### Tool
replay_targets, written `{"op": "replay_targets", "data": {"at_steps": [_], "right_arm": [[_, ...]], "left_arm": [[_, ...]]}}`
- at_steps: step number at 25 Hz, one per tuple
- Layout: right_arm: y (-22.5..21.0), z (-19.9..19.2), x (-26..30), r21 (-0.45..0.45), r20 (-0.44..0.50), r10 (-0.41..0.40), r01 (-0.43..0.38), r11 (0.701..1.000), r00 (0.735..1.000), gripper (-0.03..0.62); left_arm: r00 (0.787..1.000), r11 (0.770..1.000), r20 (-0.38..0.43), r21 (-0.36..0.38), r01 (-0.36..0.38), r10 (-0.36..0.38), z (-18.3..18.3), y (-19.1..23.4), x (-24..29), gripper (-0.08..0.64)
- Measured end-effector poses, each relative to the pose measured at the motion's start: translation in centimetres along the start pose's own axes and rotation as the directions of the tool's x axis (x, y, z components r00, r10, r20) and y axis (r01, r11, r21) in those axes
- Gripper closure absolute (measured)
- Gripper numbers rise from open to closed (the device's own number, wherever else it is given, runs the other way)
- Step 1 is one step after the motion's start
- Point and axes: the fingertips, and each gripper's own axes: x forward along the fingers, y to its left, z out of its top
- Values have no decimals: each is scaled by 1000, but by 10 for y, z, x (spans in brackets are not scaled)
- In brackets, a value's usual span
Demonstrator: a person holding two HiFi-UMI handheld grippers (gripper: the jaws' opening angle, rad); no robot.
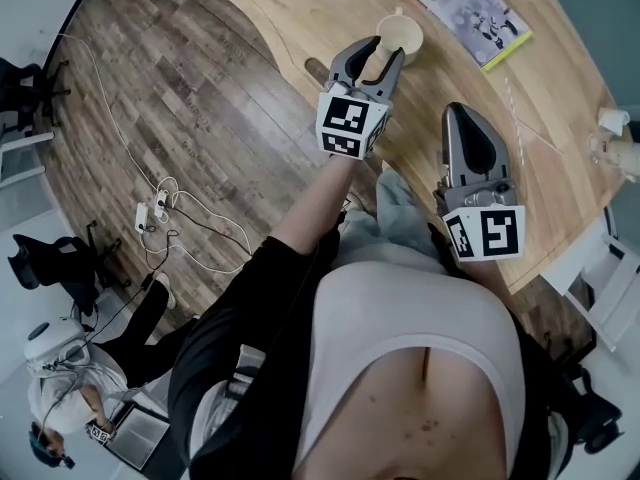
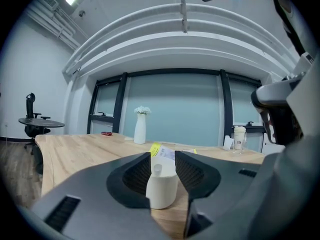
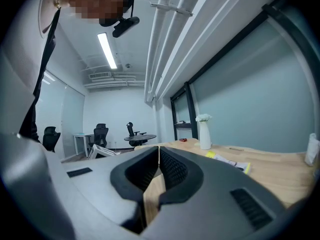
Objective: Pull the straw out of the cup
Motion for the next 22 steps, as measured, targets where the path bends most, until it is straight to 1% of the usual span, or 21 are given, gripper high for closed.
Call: {"op": "replay_targets", "data": {"at_steps": [8,10,16,22], "right_arm": [[-4,-5,2,17,-6,-10,10,1000,1000,561],[-6,-5,4,20,-5,-12,13,1000,1000,561],[-10,-5,7,25,-2,-19,19,999,1000,561],[-10,-6,6,31,-2,-20,20,999,1000,561]], "left_arm": [[999,1000,-45,-9,-10,10,-14,5,5,415],[999,1000,-52,-13,-8,8,-15,6,7,431],[998,1000,-66,8,-8,8,-18,6,11,473],[996,1000,-85,-11,-24,23,-24,7,6,506]]}}
